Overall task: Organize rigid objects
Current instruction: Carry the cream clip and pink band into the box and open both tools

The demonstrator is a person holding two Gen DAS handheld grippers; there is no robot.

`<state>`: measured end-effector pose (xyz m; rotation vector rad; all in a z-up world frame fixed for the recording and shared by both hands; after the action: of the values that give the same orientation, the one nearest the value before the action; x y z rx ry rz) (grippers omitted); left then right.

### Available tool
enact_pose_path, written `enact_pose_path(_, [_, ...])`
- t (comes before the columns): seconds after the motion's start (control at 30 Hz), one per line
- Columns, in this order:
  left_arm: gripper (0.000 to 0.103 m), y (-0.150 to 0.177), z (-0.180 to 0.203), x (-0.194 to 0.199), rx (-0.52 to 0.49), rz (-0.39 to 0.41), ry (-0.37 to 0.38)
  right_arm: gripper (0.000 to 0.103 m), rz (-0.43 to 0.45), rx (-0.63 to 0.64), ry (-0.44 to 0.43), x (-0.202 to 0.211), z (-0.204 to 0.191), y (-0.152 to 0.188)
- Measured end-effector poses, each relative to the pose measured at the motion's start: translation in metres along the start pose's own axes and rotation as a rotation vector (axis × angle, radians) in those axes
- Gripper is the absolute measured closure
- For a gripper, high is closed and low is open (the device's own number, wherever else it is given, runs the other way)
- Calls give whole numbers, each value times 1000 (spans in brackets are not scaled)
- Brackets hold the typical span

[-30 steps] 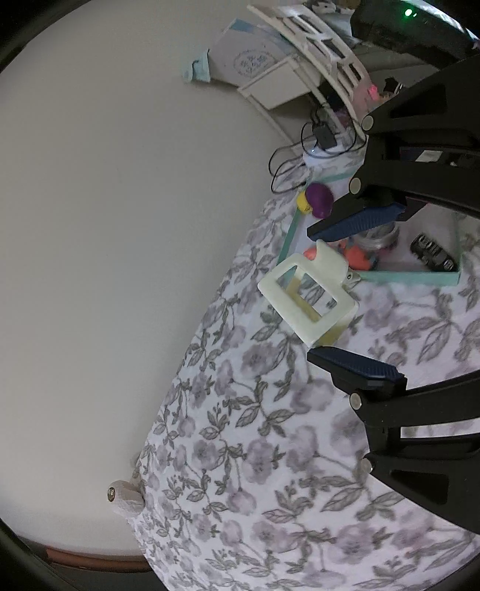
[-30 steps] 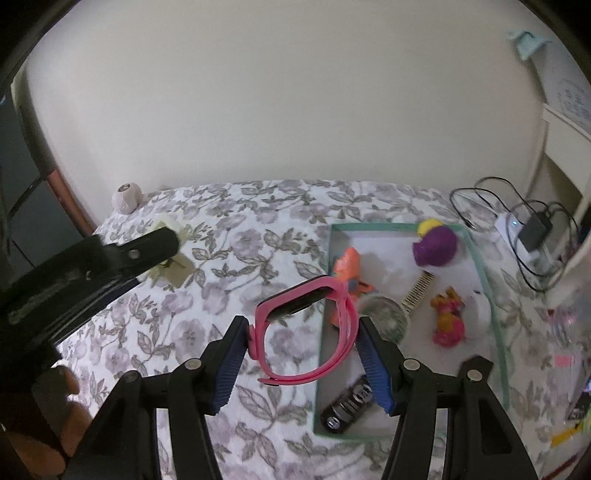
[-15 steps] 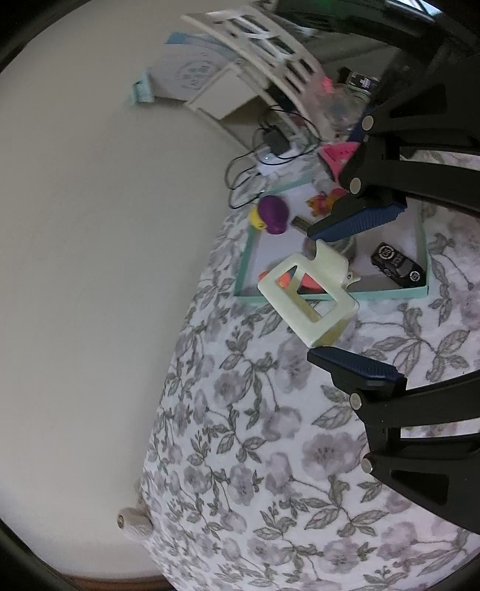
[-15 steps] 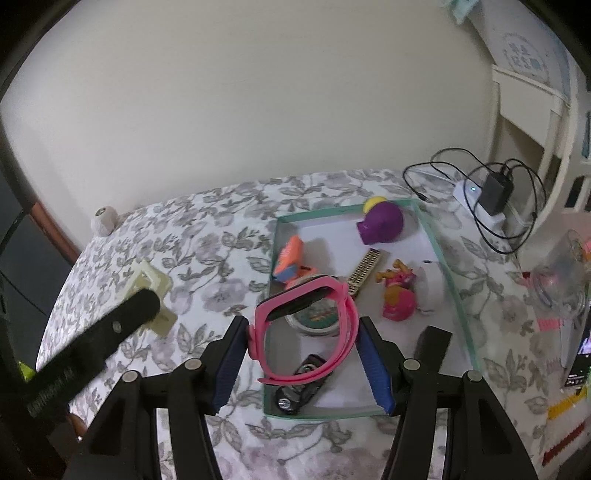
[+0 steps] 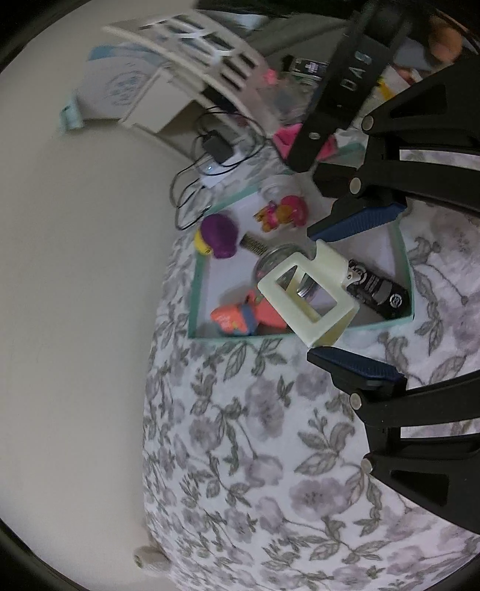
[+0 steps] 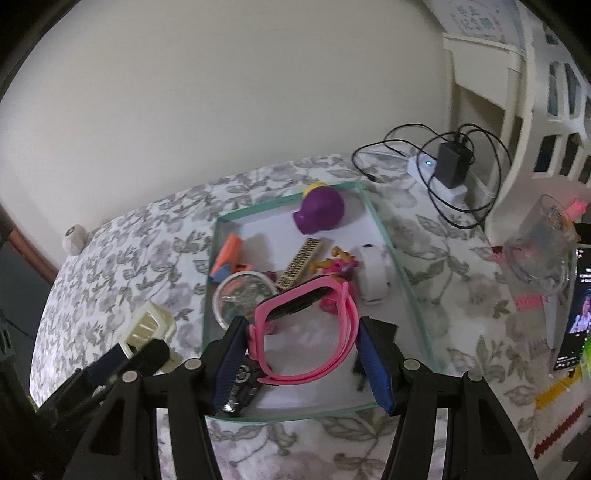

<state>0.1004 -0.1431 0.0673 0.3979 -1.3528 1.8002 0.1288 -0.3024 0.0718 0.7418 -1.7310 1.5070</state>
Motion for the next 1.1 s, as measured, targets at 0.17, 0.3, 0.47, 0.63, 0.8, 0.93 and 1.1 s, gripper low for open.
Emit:
enact_pose_path(0.17, [42,11,22,-20,-97,-56,-22,40,-23,-14,8,-9,8,3])
enact_pose_path(0.3, [42,17,30,-31,-120,-91,-19,40,-48,-7,14,-19,10,7])
enact_pose_path(0.47, [42,22,30,-40,-115,-121,-14,40,-80,-9,17,-30,12,12])
enact_pose_path(0.63, [42,29,31,-48,-129,-153,-24,40,-119,6,28,-42,11,20])
enact_pose_path(0.8, [42,33,36,-53,-155,-169,-30,40,-132,17,33,-46,8,23])
enact_pose_path(0.93, [42,35,38,-55,-169,-176,-37,40,-138,23,37,-47,7,24])
enact_pose_path(1.1, [42,36,37,-56,-173,-182,-46,39,-154,42,41,-52,4,27])
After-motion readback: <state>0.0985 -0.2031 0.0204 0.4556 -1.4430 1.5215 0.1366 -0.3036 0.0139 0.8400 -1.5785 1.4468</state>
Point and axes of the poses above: each gripper's, at about its wrist camera, not at the fingertips, and x roughly against the way its jaws point, z to its right, y to its underside, the point moved 5 cm from there along -x, roughly the way its jaws point, and after that the axes turned 9 degrees about y, right-handed, at the moved point
